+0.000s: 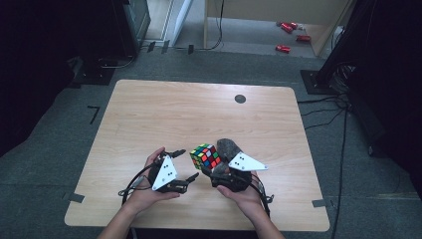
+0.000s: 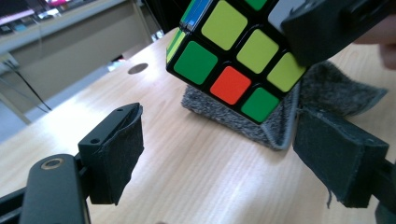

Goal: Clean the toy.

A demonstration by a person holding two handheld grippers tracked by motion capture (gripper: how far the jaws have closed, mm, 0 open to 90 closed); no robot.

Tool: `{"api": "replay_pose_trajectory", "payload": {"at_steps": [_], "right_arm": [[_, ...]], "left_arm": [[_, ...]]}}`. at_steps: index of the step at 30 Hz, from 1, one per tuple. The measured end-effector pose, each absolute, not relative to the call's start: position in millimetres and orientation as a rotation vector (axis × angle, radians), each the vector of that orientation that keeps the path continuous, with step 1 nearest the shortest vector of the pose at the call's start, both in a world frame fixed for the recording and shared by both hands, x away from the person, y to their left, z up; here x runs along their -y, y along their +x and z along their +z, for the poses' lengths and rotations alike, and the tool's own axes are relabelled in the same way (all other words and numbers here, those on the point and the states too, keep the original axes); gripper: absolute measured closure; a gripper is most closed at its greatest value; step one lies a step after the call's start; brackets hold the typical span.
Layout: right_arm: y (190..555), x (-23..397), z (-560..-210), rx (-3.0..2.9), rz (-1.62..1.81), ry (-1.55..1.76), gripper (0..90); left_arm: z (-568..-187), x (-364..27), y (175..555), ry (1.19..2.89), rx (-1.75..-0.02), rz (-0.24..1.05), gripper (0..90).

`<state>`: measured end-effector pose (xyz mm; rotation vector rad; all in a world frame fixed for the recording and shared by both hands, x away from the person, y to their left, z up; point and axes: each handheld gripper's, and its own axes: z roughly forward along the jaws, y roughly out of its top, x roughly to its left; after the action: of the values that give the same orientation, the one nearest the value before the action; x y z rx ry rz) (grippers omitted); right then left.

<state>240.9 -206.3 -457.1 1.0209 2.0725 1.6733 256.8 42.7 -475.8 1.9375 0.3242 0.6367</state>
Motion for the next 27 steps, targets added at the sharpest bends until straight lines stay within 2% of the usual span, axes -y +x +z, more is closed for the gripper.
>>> {"api": "replay_pose_trajectory", "payload": {"at_steps": [8, 12, 18, 27], "right_arm": [[242, 201, -458, -2.134, 1.727, 1.078, 34.6], [243, 199, -460, -2.162, 1.745, 1.099, 34.6], [245, 197, -462, -2.214, 1.778, 1.142, 34.5], [262, 208, -473, -2.263, 1.918, 1.397, 32.1]], "left_arm": [[-478, -39, 252, 1.927, -0.257, 0.755, 17.4], [-480, -37, 250, 1.932, -0.222, 0.772, 17.9], [-483, -35, 247, 1.934, -0.168, 0.787, 28.2], [-486, -34, 245, 1.937, -0.165, 0.780, 34.2]]}}
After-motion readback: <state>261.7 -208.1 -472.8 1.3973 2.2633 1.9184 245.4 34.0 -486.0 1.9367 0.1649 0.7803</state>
